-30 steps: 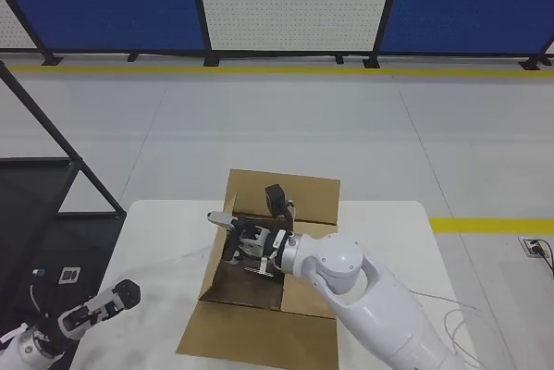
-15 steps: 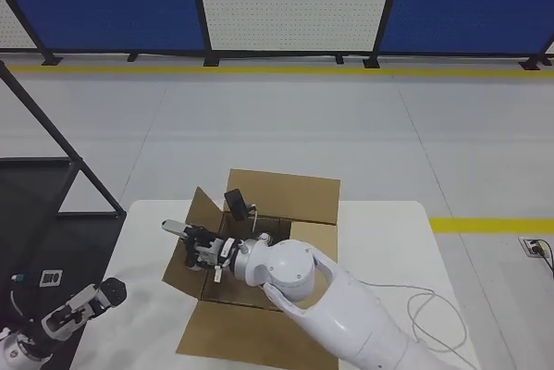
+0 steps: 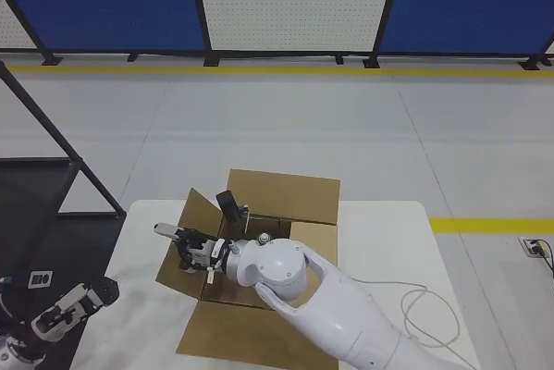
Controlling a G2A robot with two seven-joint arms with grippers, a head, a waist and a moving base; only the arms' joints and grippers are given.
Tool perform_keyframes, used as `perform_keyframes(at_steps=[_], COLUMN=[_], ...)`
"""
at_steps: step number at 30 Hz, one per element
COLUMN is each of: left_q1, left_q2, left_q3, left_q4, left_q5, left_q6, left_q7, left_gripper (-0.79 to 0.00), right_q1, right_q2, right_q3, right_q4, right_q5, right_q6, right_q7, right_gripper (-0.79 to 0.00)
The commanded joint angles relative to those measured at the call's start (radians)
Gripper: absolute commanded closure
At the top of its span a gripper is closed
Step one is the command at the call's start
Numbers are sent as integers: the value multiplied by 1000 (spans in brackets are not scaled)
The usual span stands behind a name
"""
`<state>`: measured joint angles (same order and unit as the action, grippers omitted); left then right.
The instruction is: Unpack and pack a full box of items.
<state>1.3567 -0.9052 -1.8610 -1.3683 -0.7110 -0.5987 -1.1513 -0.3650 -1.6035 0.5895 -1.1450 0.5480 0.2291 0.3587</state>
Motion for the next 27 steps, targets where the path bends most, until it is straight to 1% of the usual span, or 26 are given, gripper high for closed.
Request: perform_keyframes(at_steps=[1, 6, 12, 20, 27], left_q1=[1, -2, -8, -26, -54], left_q2=[-2, -3, -3, -4, -7], left_q3=[4, 1, 4, 17, 44], left_q4=[-24, -71, -94, -90, -68], left_q5=[-11, -58, -127, -145, -131], left_q6=[19, 58, 106, 129, 142], left_q7=[28, 34, -25, -69, -61], left_gripper=[-785, -785, -785, -785, -785], right_q1=[-25, -45, -44, -41, -40], right_q2=[-1, -18, -48, -85, -111], right_q3=[3, -3, -4, 3, 15], right_q4=[-10, -7, 58, 143, 196], right_q5=[-2, -9, 10, 15, 1], right_q6=[-5, -24, -68, -107, -78], right_q7=[-6, -8, 4, -25, -94], right_gripper=[-785, -785, -785, -785, -785])
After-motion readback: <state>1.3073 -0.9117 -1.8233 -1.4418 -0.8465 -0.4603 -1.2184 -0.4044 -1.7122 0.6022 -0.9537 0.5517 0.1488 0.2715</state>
